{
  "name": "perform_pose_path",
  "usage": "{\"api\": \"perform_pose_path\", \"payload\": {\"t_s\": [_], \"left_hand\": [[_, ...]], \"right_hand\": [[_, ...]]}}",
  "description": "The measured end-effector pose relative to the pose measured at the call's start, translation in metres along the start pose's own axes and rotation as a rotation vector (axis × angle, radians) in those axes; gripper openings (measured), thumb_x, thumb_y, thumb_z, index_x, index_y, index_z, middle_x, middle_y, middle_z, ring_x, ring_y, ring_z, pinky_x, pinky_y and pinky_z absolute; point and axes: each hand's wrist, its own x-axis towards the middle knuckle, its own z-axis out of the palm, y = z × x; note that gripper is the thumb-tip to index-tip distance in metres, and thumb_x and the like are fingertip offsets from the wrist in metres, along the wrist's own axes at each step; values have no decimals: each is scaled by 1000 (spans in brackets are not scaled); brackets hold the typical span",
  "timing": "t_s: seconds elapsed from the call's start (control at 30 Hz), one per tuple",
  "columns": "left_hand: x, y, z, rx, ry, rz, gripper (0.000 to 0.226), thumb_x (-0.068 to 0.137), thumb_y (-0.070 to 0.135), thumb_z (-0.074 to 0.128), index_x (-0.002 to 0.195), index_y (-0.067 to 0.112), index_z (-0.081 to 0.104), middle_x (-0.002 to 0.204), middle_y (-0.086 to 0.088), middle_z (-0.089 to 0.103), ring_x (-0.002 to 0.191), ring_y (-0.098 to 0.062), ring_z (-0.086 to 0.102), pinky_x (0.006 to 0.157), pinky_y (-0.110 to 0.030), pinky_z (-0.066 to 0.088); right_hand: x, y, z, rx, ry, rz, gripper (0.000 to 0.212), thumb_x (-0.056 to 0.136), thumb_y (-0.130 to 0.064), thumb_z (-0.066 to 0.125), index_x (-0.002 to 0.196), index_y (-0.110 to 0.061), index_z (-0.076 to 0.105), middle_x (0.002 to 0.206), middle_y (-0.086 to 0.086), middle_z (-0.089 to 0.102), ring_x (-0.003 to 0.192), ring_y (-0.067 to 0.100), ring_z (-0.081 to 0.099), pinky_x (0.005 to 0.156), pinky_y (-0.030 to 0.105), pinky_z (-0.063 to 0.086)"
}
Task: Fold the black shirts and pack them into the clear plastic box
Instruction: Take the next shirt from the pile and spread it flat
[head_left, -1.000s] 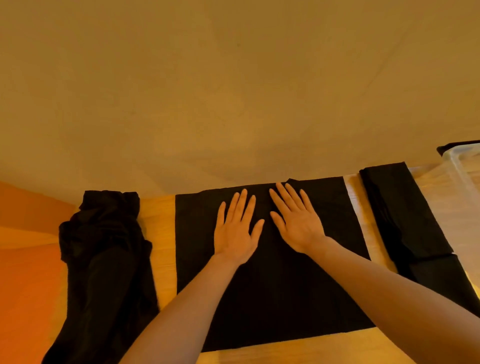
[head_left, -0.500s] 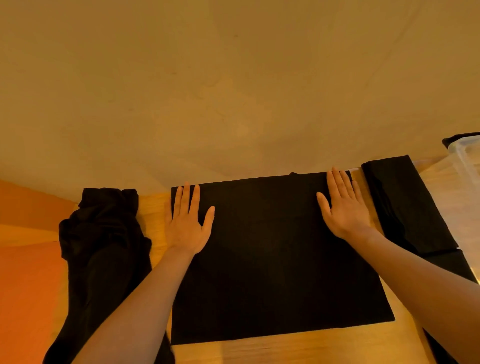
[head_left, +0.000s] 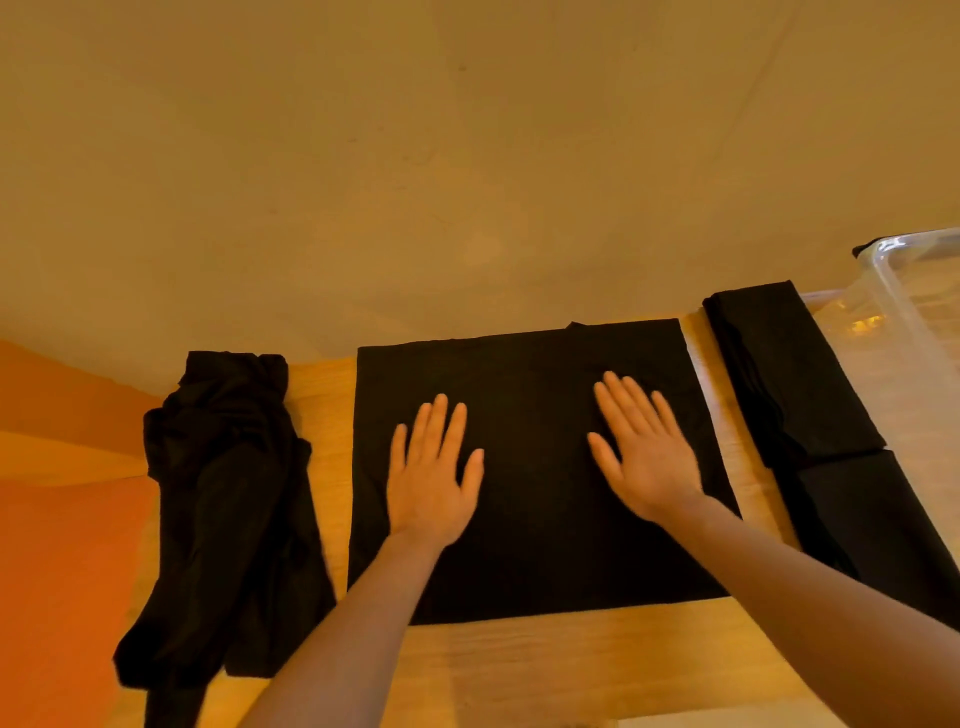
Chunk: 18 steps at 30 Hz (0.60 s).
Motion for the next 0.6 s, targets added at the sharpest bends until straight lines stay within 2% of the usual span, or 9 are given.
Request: {"api": "perform_pose_path", "payload": {"t_s": [0.1, 0.23, 0.33, 0.4, 0.5, 0.6], "left_hand": [[-23, -40, -1, 22, 6, -137, 67, 95, 58, 3, 153, 26, 5, 162, 0, 2, 148, -16, -6, 121, -43, 3], [-42, -58, -1, 57, 7, -206, 73, 91, 60, -8, 153, 24, 5, 161, -1, -1, 147, -16, -10, 121, -43, -2], [-49, -32, -6, 76, 38, -183, 70, 94, 56, -7, 153, 21, 6, 161, -1, -2, 147, -16, -9, 120, -43, -3], [-60, 1, -9, 69, 85, -80, 63, 99, 51, 3, 153, 21, 11, 161, -2, 6, 148, -19, 1, 119, -45, 2], [-92, 50, 6, 31, 38, 68, 59, 101, 48, 9, 152, 21, 19, 160, -2, 13, 148, -20, 10, 116, -46, 12], [-126, 66, 25, -17, -38, 17, 59, 101, 49, 8, 151, 22, 25, 159, -3, 21, 147, -19, 16, 114, -44, 14]], "right_hand": [[-20, 41, -5, -4, -11, 131, 68, 95, -59, 4, 153, -24, -3, 160, -7, -9, 145, 7, -17, 118, 29, -11], [-39, 60, -9, 0, -31, 183, 72, 92, -60, -1, 152, -21, -5, 160, -5, -12, 144, 6, -21, 118, 28, -10], [-51, 35, -10, -49, 8, 106, 67, 96, -54, -1, 152, -18, -5, 160, -1, -10, 146, 12, -18, 121, 35, -6], [-63, 3, -9, -6, 40, 1, 63, 99, -50, 8, 152, -17, 0, 160, -1, -6, 147, 12, -12, 121, 34, -4], [-91, -41, 7, 36, 53, -125, 60, 101, -47, 18, 152, -17, 13, 160, -1, 7, 148, 12, 0, 120, 33, 1], [-123, -52, 29, 8, 3, -108, 61, 101, -51, 11, 151, -18, 21, 159, 0, 18, 147, 14, 9, 117, 36, 6]]}}
